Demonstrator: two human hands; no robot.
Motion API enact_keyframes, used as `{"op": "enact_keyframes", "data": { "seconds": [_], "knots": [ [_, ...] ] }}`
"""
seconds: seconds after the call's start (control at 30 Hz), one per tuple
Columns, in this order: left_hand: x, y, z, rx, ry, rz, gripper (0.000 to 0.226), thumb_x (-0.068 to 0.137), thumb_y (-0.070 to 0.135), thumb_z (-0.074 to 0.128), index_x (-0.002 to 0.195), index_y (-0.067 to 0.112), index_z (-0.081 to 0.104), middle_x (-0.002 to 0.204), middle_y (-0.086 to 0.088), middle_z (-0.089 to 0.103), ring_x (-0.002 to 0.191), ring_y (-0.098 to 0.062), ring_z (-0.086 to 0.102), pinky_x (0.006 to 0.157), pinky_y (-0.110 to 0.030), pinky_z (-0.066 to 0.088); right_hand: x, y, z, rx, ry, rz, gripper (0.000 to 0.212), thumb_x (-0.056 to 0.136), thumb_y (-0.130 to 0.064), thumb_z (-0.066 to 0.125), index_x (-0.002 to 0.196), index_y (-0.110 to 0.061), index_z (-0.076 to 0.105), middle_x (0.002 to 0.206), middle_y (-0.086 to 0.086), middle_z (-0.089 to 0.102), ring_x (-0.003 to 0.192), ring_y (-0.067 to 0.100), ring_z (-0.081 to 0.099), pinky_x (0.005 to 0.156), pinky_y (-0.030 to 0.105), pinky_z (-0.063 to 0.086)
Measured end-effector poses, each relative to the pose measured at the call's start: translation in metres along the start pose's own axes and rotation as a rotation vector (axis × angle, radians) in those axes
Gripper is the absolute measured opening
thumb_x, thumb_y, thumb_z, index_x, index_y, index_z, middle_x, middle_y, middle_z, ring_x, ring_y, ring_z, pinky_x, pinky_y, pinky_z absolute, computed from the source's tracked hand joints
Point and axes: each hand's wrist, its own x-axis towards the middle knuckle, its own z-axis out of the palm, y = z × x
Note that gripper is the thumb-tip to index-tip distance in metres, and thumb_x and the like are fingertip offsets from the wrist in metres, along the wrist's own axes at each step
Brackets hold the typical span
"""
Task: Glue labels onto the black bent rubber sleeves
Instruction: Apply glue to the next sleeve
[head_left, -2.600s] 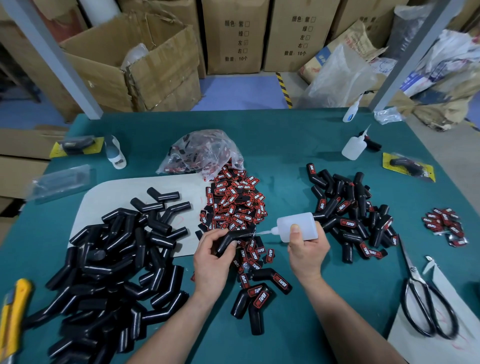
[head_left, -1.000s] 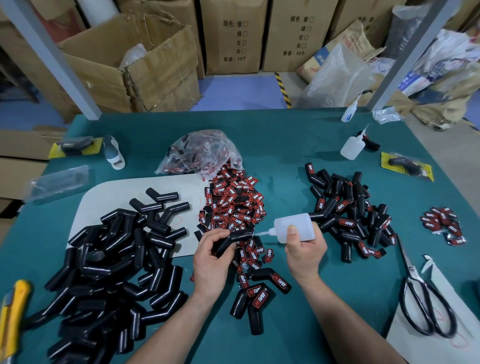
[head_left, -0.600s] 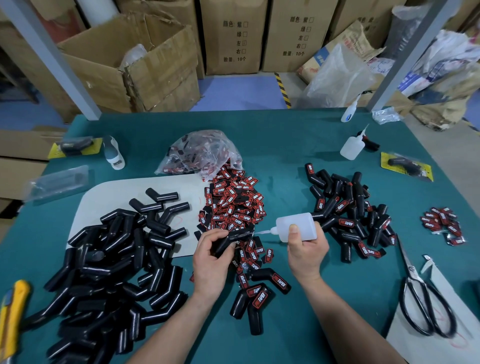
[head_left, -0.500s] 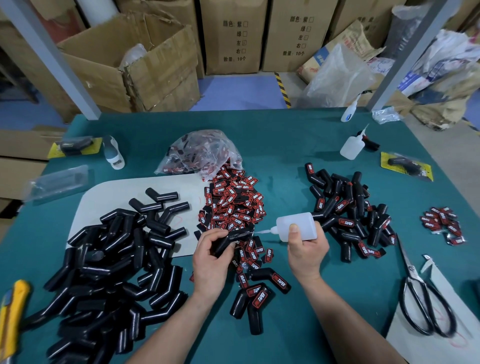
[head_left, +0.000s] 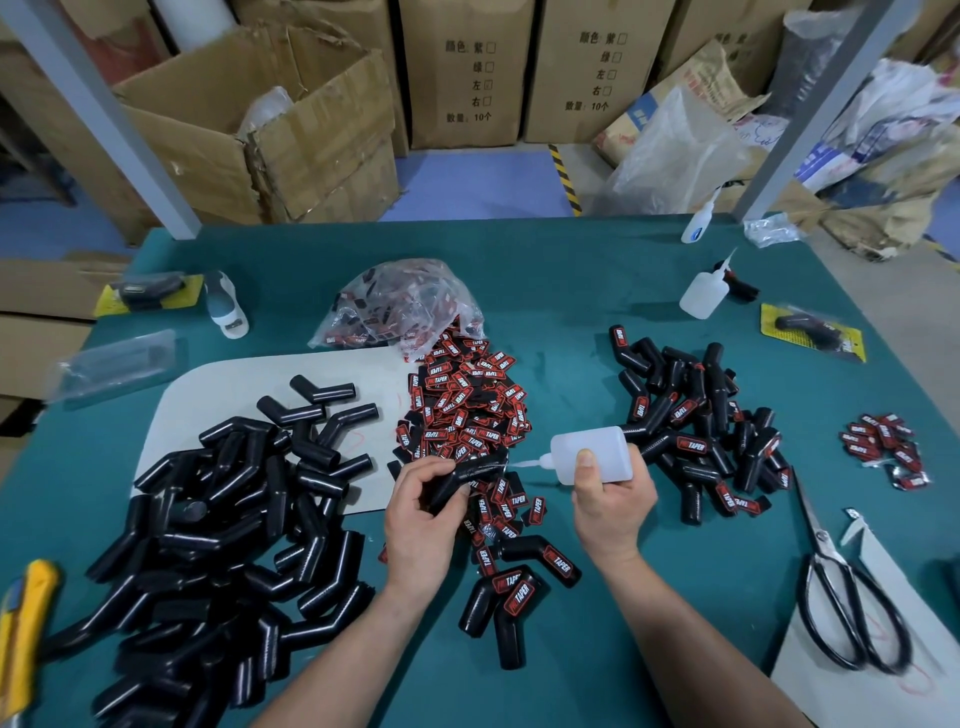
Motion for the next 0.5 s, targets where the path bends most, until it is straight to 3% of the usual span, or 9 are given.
{"op": "enact_keyframes", "data": {
  "seconds": [0.3,0.5],
  "knots": [
    [0.0018,-0.0048,0.0006,0.026,0.021,0.024,0.056,0.083,-0.006,0.079,0.1,0.047,0.07,0.112,0.015,0.067,0.111,-0.012,0.065,0.099,-0.018,0.049,0.001,-0.0002,-0.0004,-0.004,0.015,-0.003,0.02,0.078,-0.042,0.064,0.071,-0.029,0.05,0.065,-0.019,0.061,0.056,-0.005,0.051,0.051,0.011,0.038],
    [0.0008,-0.0001,0.0009,0.014,0.023,-0.006,0.055,0.083,-0.004,0.079,0.1,0.047,0.069,0.11,0.017,0.067,0.11,-0.012,0.066,0.097,-0.017,0.049,-0.0002,0.0004,-0.0002,-0.016,-0.005,-0.011,0.032,0.078,-0.042,0.064,0.069,-0.013,0.052,0.055,-0.013,0.052,0.056,-0.006,0.052,0.05,0.009,0.038]
  ]
}}
